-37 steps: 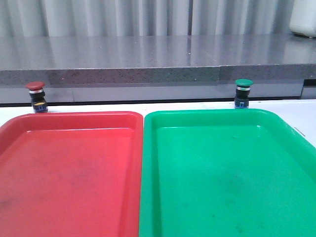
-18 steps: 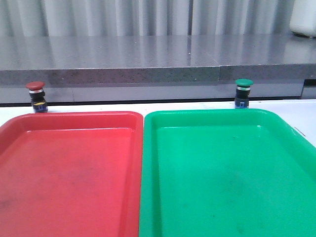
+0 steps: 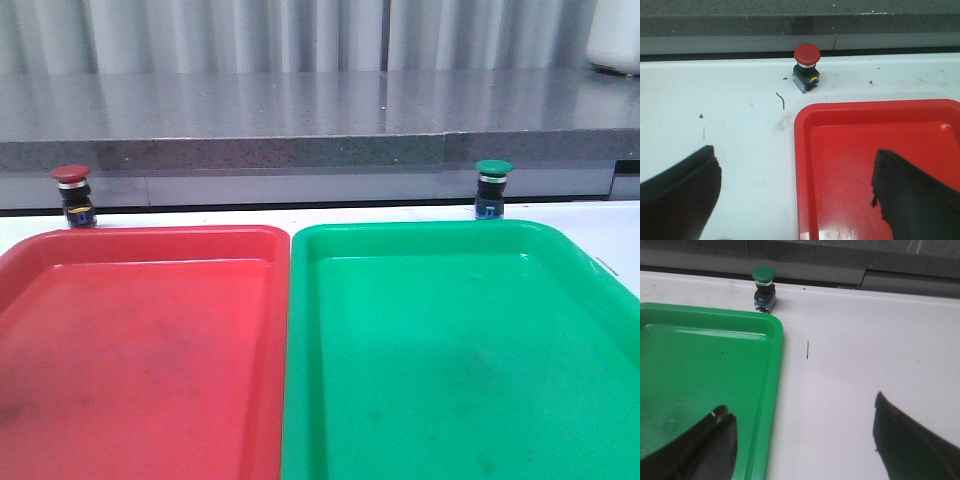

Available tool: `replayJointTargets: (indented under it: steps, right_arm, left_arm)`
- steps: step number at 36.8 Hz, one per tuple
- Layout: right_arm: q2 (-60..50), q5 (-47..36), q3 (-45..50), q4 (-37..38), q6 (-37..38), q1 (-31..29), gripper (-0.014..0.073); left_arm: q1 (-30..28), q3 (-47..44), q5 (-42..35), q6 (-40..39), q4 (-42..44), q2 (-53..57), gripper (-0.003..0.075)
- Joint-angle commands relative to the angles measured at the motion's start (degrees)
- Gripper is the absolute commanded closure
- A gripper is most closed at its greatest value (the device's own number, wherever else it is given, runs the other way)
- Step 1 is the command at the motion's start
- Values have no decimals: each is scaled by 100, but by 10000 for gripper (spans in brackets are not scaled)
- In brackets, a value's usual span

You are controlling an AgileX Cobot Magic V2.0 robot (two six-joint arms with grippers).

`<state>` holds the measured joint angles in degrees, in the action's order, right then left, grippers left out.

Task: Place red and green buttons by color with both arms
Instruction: 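Reach the left gripper to the red-capped button and close on it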

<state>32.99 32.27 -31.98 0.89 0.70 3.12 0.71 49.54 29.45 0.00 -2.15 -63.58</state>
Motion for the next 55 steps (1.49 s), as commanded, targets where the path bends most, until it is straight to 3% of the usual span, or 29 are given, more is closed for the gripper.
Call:
replayJointTargets:
  steps: [1,17,36,49,55]
  right_arm:
    - [46,-411,-151,60,-70,-19,13]
    - [46,-411,-151,60,-70,-19,13]
    - [46,-411,-151,60,-70,-19,13]
    - [46,-411,-151,60,-70,-19,13]
    - [46,-411,-151,60,-70,-19,13]
  left_arm:
    - [6,686,-511,-31,-32,-695,122]
    - [273,3290,-524,-31,-54,-4196,122]
    - [229,4228,-513,-49,-66,-5320,129]
    - [229,4262,-505,-49,-145,-5374,402]
    - [229,4262,-402,-49,-155,-5305,466]
